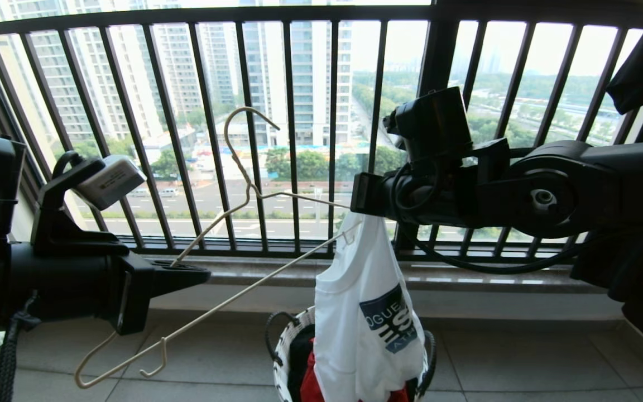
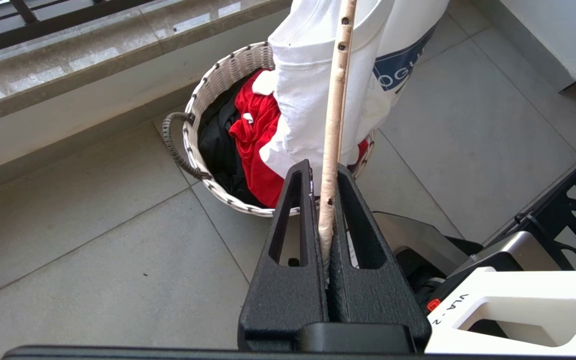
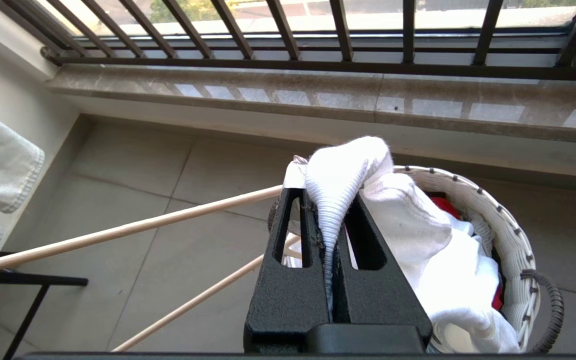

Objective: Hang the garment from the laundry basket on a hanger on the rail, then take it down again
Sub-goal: Hang the clothes on the clothes rack

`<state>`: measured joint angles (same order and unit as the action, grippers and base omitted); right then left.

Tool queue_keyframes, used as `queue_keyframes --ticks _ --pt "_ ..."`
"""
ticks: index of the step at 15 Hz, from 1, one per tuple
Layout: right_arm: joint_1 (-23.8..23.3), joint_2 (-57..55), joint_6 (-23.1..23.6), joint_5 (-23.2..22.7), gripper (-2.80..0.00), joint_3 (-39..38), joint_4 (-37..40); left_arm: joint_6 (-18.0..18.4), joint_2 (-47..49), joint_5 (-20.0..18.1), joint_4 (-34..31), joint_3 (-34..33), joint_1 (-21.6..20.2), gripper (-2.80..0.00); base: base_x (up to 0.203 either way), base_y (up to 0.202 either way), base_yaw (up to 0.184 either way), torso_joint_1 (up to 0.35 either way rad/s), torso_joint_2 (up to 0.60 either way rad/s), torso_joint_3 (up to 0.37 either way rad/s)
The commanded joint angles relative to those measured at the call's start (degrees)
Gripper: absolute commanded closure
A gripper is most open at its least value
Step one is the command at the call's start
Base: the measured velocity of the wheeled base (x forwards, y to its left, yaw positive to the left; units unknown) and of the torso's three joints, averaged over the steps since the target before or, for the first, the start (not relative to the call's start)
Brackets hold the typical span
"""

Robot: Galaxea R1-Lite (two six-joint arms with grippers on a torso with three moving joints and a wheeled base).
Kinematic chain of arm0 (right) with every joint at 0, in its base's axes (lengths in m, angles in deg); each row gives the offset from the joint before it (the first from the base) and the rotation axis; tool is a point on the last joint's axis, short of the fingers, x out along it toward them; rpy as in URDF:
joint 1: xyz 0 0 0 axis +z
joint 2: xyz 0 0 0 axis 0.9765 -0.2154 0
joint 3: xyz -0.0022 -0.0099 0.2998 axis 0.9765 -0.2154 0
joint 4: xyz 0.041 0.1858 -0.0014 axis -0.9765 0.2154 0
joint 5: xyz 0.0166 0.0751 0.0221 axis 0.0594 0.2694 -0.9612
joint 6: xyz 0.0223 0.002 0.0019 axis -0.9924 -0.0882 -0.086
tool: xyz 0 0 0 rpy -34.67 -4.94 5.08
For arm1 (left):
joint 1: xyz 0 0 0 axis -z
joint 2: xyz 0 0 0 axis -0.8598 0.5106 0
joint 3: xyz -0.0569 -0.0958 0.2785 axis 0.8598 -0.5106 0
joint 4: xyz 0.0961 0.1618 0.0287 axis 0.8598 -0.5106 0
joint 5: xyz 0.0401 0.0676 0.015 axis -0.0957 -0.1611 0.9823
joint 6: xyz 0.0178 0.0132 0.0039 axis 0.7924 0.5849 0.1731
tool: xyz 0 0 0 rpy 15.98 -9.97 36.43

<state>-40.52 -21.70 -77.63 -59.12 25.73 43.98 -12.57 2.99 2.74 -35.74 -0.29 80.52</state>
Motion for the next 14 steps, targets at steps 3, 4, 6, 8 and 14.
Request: queue_keyframes --ticks 3,4,6,8,14 --pt "-0.78 -0.02 0.38 -0.05 0.00 0.01 0.04 -0.72 0.20 -0.34 0.09 -0.23 1.59 0.00 0.000 0.000 0.000 0.000 0.00 0.000" --pt "-0.61 -0.11 0.50 -0.05 0.00 -0.13 0.04 -1.58 0.71 -0.36 0.15 -0.28 2.79 0.00 0.000 0.000 0.000 0.000 0.00 0.000" --pt "-0.48 -0.19 1.15 -0.05 0.00 -0.26 0.06 -3.72 1.53 -0.45 0.21 -0.32 4.79 0.00 0.000 0.000 0.000 0.000 0.00 0.000" --pt "-0.40 -0.11 1.26 -0.05 0.00 -0.46 0.13 -3.89 2.86 -0.37 0.76 -1.08 5.66 0.00 0.000 0.000 0.000 0.000 0.00 0.000" --pt "2.79 0.17 7.34 -0.01 0.00 0.01 0.13 -9.61 2.55 -0.11 11.46 -3.76 6.58 0.00 0.000 0.000 0.000 0.000 0.00 0.000"
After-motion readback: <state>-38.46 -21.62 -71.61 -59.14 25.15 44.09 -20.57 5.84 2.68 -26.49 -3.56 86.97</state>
